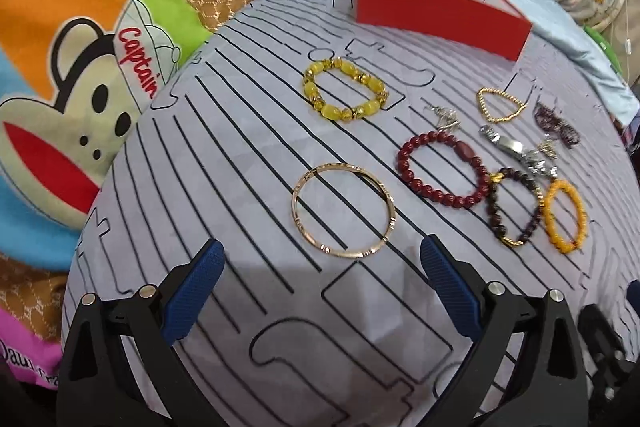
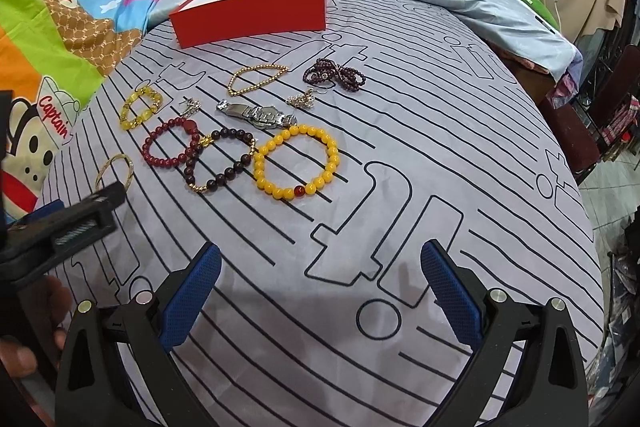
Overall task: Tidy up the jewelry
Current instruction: 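Close the left tool around the thin gold bangle while the right tool moves toward the orange bead bracelet, then grasp the orange bead bracelet with the right tool while the left tool lifts the bangle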
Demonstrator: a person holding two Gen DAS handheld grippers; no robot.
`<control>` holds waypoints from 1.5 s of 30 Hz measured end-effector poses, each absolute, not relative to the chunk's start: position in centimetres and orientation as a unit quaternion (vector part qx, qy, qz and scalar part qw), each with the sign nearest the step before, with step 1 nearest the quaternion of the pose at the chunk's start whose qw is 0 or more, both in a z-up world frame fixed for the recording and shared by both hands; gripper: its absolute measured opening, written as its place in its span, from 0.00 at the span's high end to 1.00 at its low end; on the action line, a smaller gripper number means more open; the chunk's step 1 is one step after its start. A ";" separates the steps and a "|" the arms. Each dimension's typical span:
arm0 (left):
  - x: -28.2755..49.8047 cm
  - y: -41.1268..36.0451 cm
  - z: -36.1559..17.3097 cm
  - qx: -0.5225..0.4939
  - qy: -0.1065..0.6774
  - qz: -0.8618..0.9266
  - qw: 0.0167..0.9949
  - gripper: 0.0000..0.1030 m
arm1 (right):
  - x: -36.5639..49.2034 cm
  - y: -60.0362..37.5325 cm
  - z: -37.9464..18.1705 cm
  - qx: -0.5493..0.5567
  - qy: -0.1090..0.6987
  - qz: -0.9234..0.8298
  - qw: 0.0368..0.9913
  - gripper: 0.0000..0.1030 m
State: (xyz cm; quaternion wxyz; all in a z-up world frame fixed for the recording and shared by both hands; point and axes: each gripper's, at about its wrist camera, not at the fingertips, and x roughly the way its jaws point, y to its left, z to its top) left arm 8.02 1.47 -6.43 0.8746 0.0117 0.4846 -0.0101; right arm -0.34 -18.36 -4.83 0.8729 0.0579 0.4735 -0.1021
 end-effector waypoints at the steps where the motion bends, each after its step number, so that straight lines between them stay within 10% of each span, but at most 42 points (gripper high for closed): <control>1: 8.2 1.5 -6.6 0.012 0.485 -0.009 0.874 0.07 | -0.2 -18.5 -4.9 0.059 0.474 -0.103 0.872 0.05; 14: 9.7 1.0 -6.8 0.008 0.479 -0.034 0.877 0.45 | 0.9 -19.0 -5.3 0.068 0.479 -0.100 0.869 0.05; 30: 6.6 1.6 -4.0 -0.007 0.460 -0.050 0.886 0.45 | 1.3 -20.5 -3.5 0.082 0.445 -0.098 0.886 0.05; 45: 4.7 1.4 -3.1 0.006 0.449 -0.053 0.892 0.45 | 4.9 -21.3 -5.9 0.070 0.465 -0.084 0.878 0.52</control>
